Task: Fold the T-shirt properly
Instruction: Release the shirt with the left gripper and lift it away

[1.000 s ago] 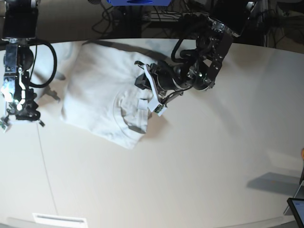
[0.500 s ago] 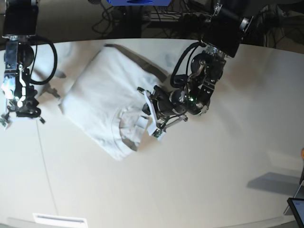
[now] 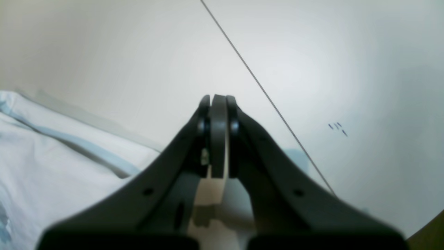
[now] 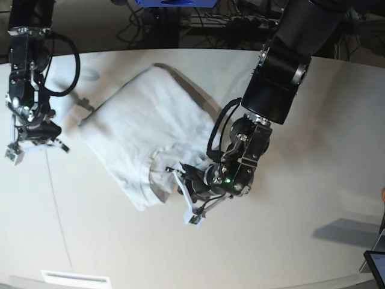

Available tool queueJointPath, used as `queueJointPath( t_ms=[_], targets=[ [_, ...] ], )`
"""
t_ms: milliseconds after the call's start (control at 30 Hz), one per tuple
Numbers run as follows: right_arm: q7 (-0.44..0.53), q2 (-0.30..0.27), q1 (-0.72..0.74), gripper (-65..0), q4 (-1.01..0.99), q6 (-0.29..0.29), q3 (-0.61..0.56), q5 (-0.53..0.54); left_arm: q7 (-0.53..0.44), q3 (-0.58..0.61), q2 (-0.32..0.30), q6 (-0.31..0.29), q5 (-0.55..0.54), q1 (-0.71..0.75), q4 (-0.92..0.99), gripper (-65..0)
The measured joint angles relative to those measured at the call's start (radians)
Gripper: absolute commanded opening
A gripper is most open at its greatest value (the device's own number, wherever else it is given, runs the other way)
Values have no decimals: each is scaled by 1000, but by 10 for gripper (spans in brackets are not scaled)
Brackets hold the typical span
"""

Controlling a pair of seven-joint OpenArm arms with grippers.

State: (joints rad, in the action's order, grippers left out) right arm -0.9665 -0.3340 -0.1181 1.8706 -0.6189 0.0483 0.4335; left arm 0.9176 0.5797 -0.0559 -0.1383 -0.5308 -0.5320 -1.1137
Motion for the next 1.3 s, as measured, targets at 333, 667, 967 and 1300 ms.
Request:
queueJointPath(
  t_ms=[333, 667, 967, 1300],
  targets=[
    [-3, -1, 4, -647, 3, 154, 4, -8, 189, -211, 12, -8, -18, 92, -494, -650],
    [-1, -5, 37, -647, -7, 148, 7, -15, 357, -257, -55, -136, -29, 415, -792, -650],
    [-3, 1, 60, -647, -39, 151, 2, -11, 349, -253, -75, -137, -28, 468, -789, -650],
    [13, -1, 92, -647, -38, 384, 1, -12, 341, -269, -102, -136, 171, 455, -700, -650]
  ],
)
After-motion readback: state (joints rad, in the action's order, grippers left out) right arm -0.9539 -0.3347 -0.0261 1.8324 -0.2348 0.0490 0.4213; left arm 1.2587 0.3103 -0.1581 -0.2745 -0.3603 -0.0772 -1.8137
